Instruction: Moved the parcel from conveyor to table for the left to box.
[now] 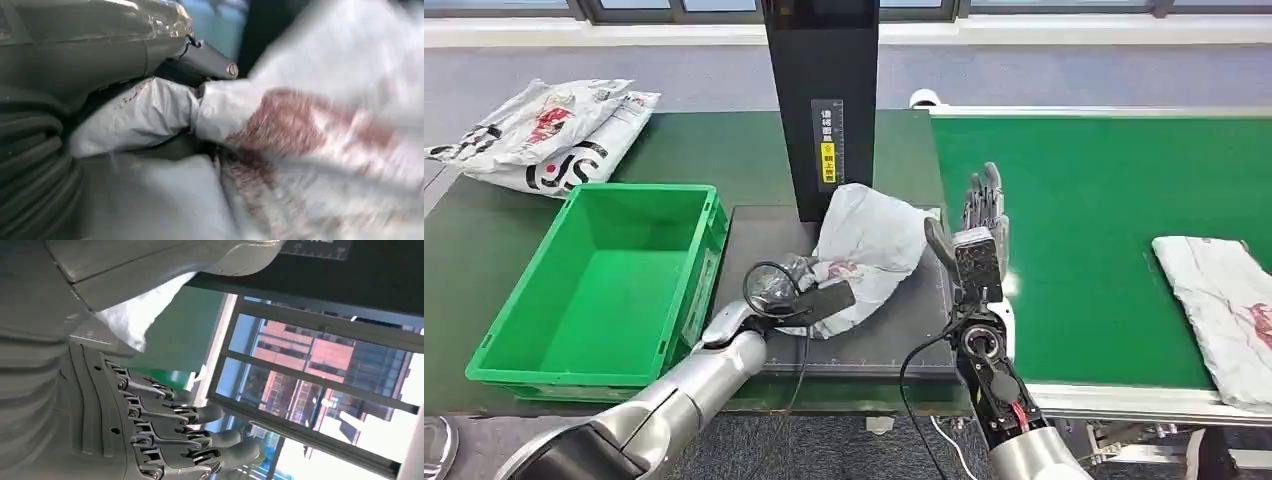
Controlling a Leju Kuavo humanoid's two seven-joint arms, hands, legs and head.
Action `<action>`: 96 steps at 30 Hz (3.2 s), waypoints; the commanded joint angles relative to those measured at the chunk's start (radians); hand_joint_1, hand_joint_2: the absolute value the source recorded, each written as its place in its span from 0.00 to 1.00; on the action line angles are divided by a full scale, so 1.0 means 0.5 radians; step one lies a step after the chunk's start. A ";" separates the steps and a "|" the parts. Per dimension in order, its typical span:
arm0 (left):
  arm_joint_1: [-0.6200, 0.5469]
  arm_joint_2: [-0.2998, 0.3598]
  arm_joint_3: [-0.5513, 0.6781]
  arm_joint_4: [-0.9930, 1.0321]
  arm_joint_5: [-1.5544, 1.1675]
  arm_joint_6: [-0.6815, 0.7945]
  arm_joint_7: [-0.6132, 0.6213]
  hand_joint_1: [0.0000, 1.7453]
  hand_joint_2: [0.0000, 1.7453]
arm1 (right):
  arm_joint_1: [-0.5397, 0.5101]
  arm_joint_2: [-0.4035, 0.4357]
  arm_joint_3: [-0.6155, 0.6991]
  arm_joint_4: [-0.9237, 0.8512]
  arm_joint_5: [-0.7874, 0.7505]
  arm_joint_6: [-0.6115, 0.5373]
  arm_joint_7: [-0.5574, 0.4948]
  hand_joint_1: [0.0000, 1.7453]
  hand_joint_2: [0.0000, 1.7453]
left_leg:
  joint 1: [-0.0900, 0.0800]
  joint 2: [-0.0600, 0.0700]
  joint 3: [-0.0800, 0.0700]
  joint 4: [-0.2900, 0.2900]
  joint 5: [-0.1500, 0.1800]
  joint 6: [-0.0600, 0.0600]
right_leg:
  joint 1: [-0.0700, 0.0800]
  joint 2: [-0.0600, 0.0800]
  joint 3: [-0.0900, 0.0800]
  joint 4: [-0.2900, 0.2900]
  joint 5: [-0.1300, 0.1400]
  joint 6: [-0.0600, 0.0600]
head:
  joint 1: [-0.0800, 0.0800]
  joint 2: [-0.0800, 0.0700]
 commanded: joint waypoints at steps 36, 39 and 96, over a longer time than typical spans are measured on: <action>0.538 0.718 1.908 -0.652 -0.776 0.639 0.177 1.00 1.00 | 0.347 -0.106 -0.172 -0.283 -0.079 -0.068 -0.027 0.00 1.00 | 0.004 0.020 0.000 -0.007 -0.006 -0.008 | 0.006 0.019 -0.007 -0.005 -0.004 -0.006 | 0.000 0.001; 0.572 0.769 1.823 -0.503 -0.913 0.530 0.403 1.00 1.00 | 0.375 -0.101 -0.175 -0.302 -0.047 -0.053 0.001 0.00 1.00 | 0.004 0.019 0.000 -0.007 -0.006 -0.007 | 0.006 0.019 -0.007 -0.005 -0.004 -0.006 | 0.000 0.001; 0.751 0.727 1.216 -1.506 -0.355 -0.023 0.316 0.00 1.00 | 0.284 -0.243 -0.375 -0.068 0.431 0.069 0.365 0.00 1.00 | 0.006 0.012 0.004 -0.007 -0.008 -0.011 | 0.008 0.005 0.000 -0.006 -0.007 -0.012 | -0.001 0.000</action>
